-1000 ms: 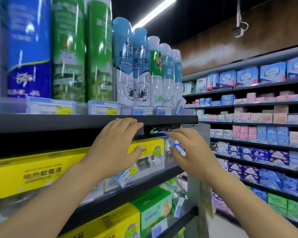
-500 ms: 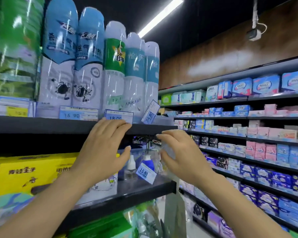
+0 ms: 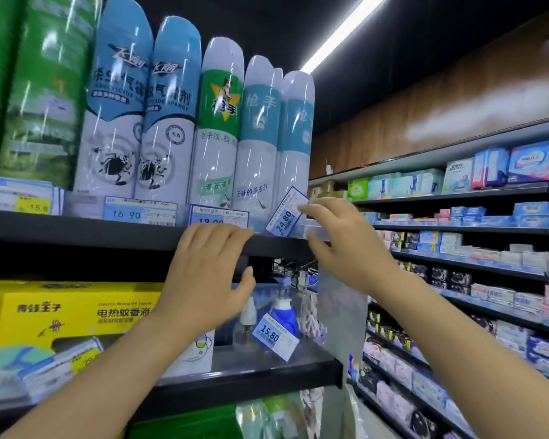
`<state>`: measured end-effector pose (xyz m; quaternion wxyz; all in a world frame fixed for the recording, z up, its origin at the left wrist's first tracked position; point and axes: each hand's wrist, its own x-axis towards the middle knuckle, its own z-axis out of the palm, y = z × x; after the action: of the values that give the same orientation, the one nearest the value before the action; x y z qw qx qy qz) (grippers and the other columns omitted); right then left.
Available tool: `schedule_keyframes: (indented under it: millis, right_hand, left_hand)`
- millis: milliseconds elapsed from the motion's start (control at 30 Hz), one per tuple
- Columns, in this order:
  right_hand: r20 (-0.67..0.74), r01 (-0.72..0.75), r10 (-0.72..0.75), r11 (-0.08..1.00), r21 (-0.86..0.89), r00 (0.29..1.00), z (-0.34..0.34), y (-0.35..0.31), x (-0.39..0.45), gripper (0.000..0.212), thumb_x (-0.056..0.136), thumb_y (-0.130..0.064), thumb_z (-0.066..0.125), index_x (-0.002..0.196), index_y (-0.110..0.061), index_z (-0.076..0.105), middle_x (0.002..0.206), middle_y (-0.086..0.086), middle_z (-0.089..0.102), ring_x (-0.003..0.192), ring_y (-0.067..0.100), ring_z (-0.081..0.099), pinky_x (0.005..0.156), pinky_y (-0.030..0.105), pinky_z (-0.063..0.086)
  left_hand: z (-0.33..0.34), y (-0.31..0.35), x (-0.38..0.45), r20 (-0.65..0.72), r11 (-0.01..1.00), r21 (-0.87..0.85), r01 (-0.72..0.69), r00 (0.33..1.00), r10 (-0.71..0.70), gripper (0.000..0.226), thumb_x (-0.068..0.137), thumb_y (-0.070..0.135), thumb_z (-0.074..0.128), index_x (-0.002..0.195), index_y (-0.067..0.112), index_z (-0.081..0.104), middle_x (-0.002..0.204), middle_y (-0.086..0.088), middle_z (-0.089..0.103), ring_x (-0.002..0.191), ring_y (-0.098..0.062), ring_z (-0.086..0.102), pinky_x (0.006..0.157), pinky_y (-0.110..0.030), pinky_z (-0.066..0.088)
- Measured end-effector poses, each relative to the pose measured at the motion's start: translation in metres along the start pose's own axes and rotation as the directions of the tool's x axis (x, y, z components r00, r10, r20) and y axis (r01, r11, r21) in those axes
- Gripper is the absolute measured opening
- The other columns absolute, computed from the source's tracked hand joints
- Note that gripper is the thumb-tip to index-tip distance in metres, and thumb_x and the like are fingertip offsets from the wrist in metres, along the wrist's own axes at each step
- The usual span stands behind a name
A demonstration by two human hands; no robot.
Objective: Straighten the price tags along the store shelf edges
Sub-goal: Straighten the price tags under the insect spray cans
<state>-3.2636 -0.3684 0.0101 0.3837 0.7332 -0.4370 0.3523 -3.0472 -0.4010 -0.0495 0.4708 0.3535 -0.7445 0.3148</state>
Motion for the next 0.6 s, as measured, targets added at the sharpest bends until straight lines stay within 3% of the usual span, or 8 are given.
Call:
schedule_keyframes:
  millis: [100,267,467,600]
  right_hand:
    - [-0.041,0.045,-0.046,0.998,-0.032,0.998,0.004,0.001,0.022,0.040,0.086,-0.016,0.048,0.125,-0.010,0.056,0.123,0.013,0.056,0.112,0.033,0.049,0.090,0.045,0.046]
    - [0.015,0.086,-0.085,0.992,-0.088,0.996,0.012,0.001,0.044,0.037,0.090,-0.012,0.052,0.127,-0.016,0.055,0.129,0.015,0.052,0.111,0.037,0.050,0.084,0.046,0.047]
    - [-0.007,-0.031,0.031,0.999,-0.029,0.999,0.020,0.015,0.039,0.020,0.093,-0.019,0.052,0.111,-0.015,0.061,0.108,0.007,0.055,0.095,0.026,0.054,0.066,0.032,0.043]
    - [-0.061,-0.094,0.095,0.995,0.028,0.994,0.024,0.026,0.028,0.013,0.092,-0.021,0.055,0.102,-0.015,0.060,0.101,0.005,0.057,0.087,0.026,0.055,0.066,0.037,0.048]
  left_hand:
    - [-0.001,0.002,0.001,0.000,1.000,0.002,0.011,1.000,-0.011,0.049,0.079,0.038,0.045,0.117,0.012,0.061,0.106,-0.002,0.060,0.099,-0.023,0.051,0.098,-0.036,0.028]
    - [0.000,0.000,0.002,0.003,1.000,0.005,-0.010,1.000,0.010,0.046,0.079,0.036,0.046,0.114,0.012,0.061,0.103,-0.001,0.059,0.096,-0.025,0.052,0.096,-0.038,0.032]
    - [0.004,-0.004,0.000,-0.030,0.999,-0.002,-0.041,0.999,0.041,0.044,0.079,0.034,0.047,0.112,0.010,0.063,0.104,-0.002,0.059,0.097,-0.025,0.052,0.097,-0.039,0.032]
    - [0.006,-0.005,0.000,-0.038,0.999,0.001,-0.049,0.998,0.049,0.044,0.078,0.034,0.048,0.111,0.009,0.064,0.104,-0.003,0.059,0.098,-0.025,0.052,0.098,-0.039,0.030]
